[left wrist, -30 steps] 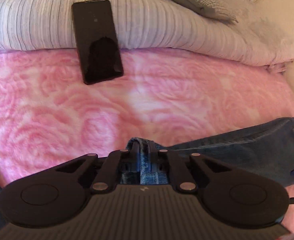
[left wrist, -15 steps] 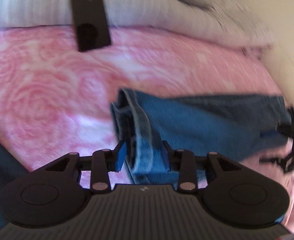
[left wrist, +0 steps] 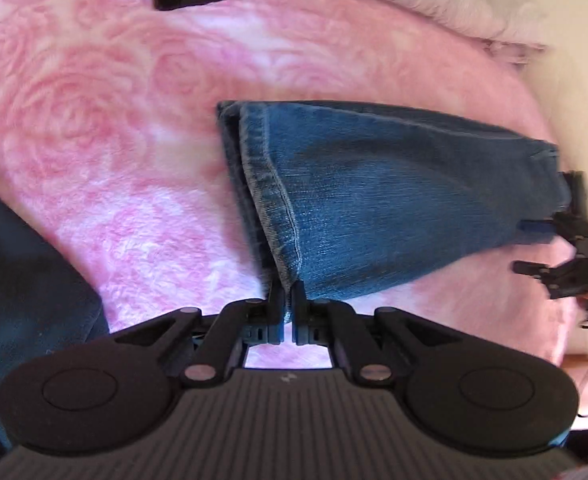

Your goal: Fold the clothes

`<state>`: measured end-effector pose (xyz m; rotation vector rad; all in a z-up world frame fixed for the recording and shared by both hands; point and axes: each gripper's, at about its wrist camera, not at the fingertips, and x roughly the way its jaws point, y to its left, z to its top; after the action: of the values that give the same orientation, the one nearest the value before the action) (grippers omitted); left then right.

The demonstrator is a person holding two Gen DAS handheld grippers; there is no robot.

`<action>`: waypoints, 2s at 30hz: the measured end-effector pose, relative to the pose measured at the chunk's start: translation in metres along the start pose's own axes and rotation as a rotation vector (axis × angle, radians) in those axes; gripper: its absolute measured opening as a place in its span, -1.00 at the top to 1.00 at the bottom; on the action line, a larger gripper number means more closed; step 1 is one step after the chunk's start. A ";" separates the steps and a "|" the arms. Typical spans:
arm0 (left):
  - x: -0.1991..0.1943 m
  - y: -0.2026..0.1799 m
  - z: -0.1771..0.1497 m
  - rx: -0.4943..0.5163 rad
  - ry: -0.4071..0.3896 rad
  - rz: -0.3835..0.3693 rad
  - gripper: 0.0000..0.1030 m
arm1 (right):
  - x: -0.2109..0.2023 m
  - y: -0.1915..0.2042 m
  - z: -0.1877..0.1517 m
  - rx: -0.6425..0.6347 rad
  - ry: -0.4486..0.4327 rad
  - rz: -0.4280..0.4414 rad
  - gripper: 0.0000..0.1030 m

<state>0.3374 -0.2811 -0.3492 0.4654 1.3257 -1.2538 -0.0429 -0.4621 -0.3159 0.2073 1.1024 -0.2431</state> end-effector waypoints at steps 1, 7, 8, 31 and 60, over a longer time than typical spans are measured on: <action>0.003 -0.003 -0.001 0.011 -0.011 0.026 0.91 | 0.000 -0.001 0.000 0.002 -0.005 -0.003 -0.68; 0.002 -0.010 -0.011 0.023 -0.029 0.118 0.54 | -0.008 -0.013 -0.009 0.030 -0.043 -0.046 -0.68; -0.001 -0.010 -0.012 0.020 -0.026 0.130 0.54 | -0.008 -0.020 -0.012 0.059 -0.043 -0.061 -0.68; 0.125 -0.208 0.089 0.866 0.045 0.160 0.61 | 0.005 -0.179 0.036 -0.492 -0.002 -0.021 -0.05; 0.133 -0.191 0.106 0.823 0.045 0.198 0.61 | 0.036 -0.200 0.067 -0.473 0.015 0.024 0.40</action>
<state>0.1906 -0.4899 -0.3664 1.1714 0.7209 -1.5918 -0.0291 -0.6751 -0.3279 -0.1997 1.1403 0.0444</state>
